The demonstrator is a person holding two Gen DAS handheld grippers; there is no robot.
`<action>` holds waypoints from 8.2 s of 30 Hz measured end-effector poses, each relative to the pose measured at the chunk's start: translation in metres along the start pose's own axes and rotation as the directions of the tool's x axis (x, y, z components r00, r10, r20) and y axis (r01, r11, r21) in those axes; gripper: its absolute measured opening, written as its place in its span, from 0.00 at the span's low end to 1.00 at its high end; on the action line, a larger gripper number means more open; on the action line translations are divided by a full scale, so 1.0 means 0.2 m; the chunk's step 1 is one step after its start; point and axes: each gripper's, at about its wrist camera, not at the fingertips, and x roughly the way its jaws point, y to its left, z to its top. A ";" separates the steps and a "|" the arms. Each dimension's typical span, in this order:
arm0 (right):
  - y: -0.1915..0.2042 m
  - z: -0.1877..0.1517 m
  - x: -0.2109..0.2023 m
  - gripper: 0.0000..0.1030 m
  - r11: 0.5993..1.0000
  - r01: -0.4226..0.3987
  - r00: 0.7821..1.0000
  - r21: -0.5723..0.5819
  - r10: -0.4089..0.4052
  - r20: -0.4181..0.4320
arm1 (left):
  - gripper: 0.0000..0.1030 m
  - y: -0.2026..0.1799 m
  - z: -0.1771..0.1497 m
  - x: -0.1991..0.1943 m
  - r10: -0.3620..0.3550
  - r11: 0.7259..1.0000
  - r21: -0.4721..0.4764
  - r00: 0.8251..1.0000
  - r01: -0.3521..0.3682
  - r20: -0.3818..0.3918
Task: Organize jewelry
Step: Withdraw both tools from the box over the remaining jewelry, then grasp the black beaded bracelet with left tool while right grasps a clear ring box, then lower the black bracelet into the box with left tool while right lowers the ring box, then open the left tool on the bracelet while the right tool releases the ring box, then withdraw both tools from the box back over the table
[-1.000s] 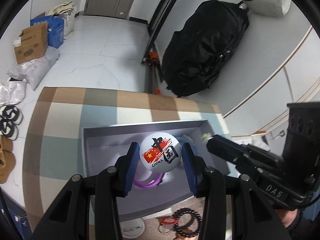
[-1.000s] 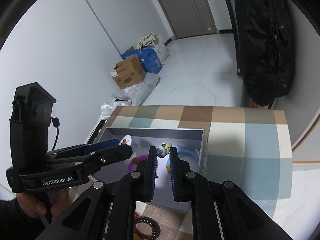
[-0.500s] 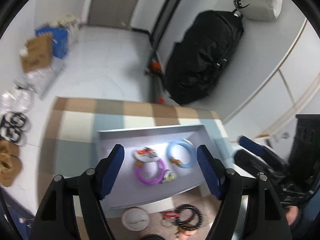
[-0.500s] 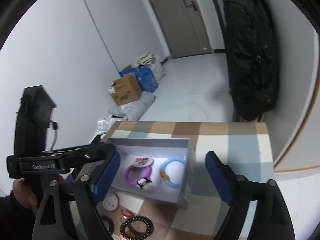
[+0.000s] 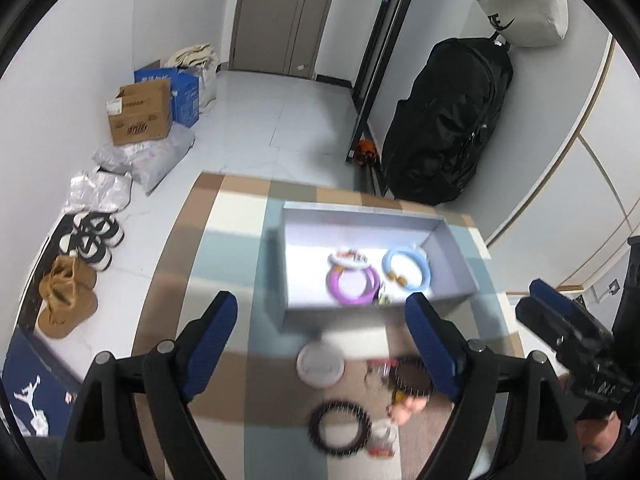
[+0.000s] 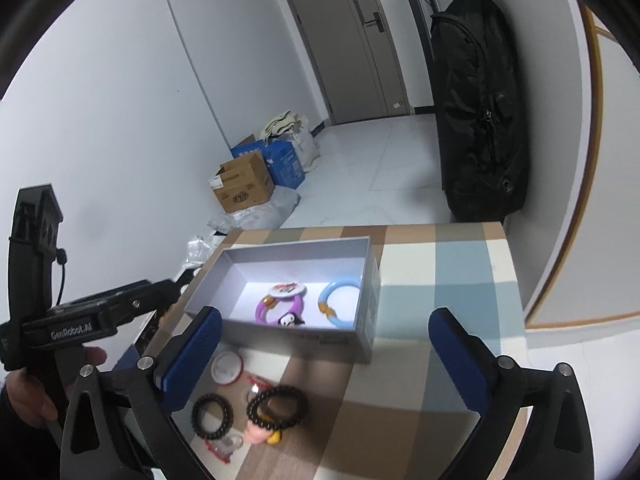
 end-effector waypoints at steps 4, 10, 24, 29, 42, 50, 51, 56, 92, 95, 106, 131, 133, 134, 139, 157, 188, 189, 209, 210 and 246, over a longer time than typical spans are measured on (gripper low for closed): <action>0.01 -0.05 -0.03 1.00 1.000 0.011 1.000 0.012 -0.011 -0.009 | 0.81 0.03 -0.07 -0.01 0.009 1.000 -0.011 0.999 -0.009 -0.033; 0.01 -0.13 -0.06 1.00 0.999 0.022 0.999 0.042 -0.021 -0.031 | 0.81 0.06 -0.18 0.02 -0.035 0.999 -0.032 0.991 0.031 -0.131; 0.00 -0.20 -0.11 1.00 0.998 0.061 0.996 0.031 -0.059 -0.064 | 0.80 0.02 -0.31 0.15 0.090 0.995 0.059 0.962 -0.077 -0.259; 0.02 -0.20 -0.11 1.00 0.998 0.052 0.997 0.018 -0.051 -0.060 | 0.78 -0.02 -0.34 0.17 0.104 0.990 0.119 0.957 -0.074 -0.271; 0.03 -0.20 -0.11 1.00 0.999 0.034 0.998 0.016 -0.033 -0.054 | 0.78 -0.10 -0.36 0.18 0.098 0.979 0.201 0.958 -0.043 -0.271; 0.03 -0.20 -0.13 1.00 0.999 0.026 0.998 0.020 -0.025 -0.050 | 0.75 -0.12 -0.38 0.18 0.128 0.962 0.268 0.961 -0.060 -0.246; 0.03 -0.20 -0.13 1.00 0.999 0.026 0.998 0.019 -0.025 -0.050 | 0.73 -0.12 -0.38 0.17 0.125 0.961 0.271 0.962 -0.056 -0.243; 0.04 -0.21 -0.12 1.00 1.000 0.024 0.998 0.017 -0.023 -0.058 | 0.60 -0.15 -0.36 0.18 0.108 0.955 0.295 0.964 -0.033 -0.242; 0.27 -0.45 0.10 0.75 0.991 -0.133 0.936 0.005 0.128 -0.327 | 0.33 0.11 -0.20 0.03 -0.187 0.981 -0.079 0.975 0.179 -0.120; 0.33 -0.48 0.14 0.67 0.991 -0.130 0.933 -0.024 0.114 -0.341 | 0.33 0.13 -0.19 0.02 -0.192 0.979 -0.092 0.975 0.183 -0.108; 0.38 -0.47 0.23 0.27 0.995 -0.061 0.942 -0.075 0.032 -0.334 | 0.33 0.17 -0.19 0.00 -0.195 0.978 -0.098 0.977 0.186 -0.092; 0.22 -0.04 -0.01 0.27 0.993 -0.118 0.981 -0.004 0.116 -0.153 | 0.33 -0.02 0.04 0.00 -0.202 0.979 -0.018 0.979 0.202 -0.034; 0.21 0.01 0.00 0.27 0.993 -0.116 0.983 -0.014 0.112 -0.145 | 0.33 -0.04 0.08 0.03 -0.199 0.980 -0.001 0.979 0.199 -0.043; 0.20 0.05 0.01 0.27 0.993 -0.114 0.984 -0.018 0.110 -0.141 | 0.33 -0.05 0.10 0.05 -0.201 0.980 0.005 0.979 0.201 -0.046; 0.15 0.16 0.07 0.27 0.993 -0.120 0.985 -0.007 0.118 -0.123 | 0.33 -0.08 0.17 0.11 -0.208 0.977 0.024 0.976 0.210 -0.063; 0.00 0.24 0.38 0.27 0.993 -0.101 0.980 0.061 0.110 -0.164 | 0.33 -0.06 0.22 0.34 -0.229 0.972 0.023 0.962 0.235 -0.148; -0.09 0.22 0.31 0.65 0.988 -0.105 0.990 0.114 0.115 -0.084 | 0.62 -0.09 0.23 0.32 -0.272 0.961 0.020 0.956 0.276 -0.107; -0.10 0.22 0.30 0.71 0.989 -0.096 0.992 0.113 0.105 -0.076 | 0.62 -0.09 0.22 0.32 -0.265 0.963 0.023 0.959 0.269 -0.103; -0.08 0.07 0.10 1.00 0.995 -0.030 0.998 0.091 0.034 -0.049 | 0.82 -0.07 0.06 0.07 -0.100 0.994 0.048 0.995 0.100 0.000; -0.07 0.05 0.09 1.00 0.996 -0.025 0.998 0.089 0.029 -0.050 | 0.82 -0.08 0.04 0.06 -0.097 0.994 0.050 0.995 0.097 0.002; -0.11 -0.21 -0.22 1.00 0.995 0.069 0.997 0.071 -0.067 -0.030 | 0.70 -0.27 -0.37 0.11 -0.108 0.971 0.188 0.975 0.145 -0.194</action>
